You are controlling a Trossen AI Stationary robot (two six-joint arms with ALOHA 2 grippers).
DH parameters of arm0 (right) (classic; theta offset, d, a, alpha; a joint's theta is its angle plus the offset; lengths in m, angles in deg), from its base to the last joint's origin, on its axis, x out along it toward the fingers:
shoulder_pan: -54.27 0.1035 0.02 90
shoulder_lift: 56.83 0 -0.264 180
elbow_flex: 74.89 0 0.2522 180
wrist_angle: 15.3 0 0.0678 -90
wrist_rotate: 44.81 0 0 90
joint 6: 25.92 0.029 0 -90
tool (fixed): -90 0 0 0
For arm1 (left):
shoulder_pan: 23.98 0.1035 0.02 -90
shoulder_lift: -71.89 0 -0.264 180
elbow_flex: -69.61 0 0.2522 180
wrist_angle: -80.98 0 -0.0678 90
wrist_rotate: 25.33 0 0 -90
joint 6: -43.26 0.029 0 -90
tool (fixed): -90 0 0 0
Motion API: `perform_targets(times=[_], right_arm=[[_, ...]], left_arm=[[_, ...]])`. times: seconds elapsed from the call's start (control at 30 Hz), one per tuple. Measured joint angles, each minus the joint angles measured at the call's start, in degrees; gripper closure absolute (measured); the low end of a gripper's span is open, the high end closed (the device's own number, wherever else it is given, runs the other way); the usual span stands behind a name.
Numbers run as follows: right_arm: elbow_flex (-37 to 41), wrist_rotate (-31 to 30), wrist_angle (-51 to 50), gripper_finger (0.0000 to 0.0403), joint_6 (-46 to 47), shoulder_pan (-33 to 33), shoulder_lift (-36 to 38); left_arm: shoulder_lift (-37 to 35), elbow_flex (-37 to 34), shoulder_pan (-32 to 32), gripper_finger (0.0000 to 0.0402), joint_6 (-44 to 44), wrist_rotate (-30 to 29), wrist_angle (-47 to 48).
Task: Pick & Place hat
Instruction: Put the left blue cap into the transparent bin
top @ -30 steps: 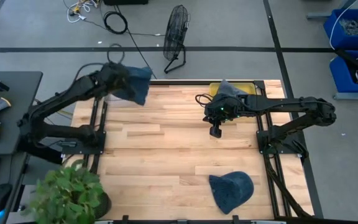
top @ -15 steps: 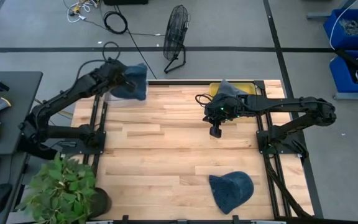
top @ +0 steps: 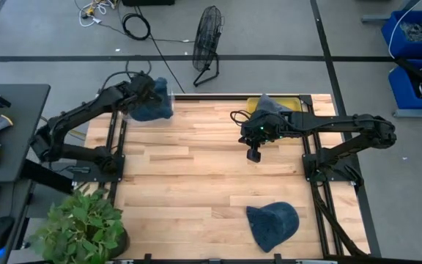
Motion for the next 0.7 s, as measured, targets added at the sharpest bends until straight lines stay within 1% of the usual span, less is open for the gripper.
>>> perform_targets(times=[0.07,0.2,0.43,0.5,0.63,0.7], right_arm=[[0.00,0.02,0.00,0.0396,0.00,0.00,0.00],[0.00,0.02,0.00,0.0396,0.00,0.00,0.00],[0.00,0.02,-0.02,0.0396,0.00,0.02,0.00],[0.00,0.02,-0.02,0.0396,0.00,0.00,0.00],[0.00,0.01,-0.02,0.0396,0.00,0.01,0.00],[0.00,0.02,-0.01,0.0396,0.01,0.02,0.00]], left_arm=[[2.45,0.00,0.00,0.0390,0.24,-0.72,-0.16],[5.74,0.00,0.08,0.0389,-1.54,-6.96,-0.49],[6.08,0.00,0.09,0.0389,-5.93,-13.37,0.21],[6.08,0.00,0.09,0.0389,-5.04,-14.75,0.13],[6.05,0.00,0.09,0.0388,-0.15,-18.36,-0.04],[6.05,0.00,0.09,0.0388,0.04,-18.60,-0.20]])
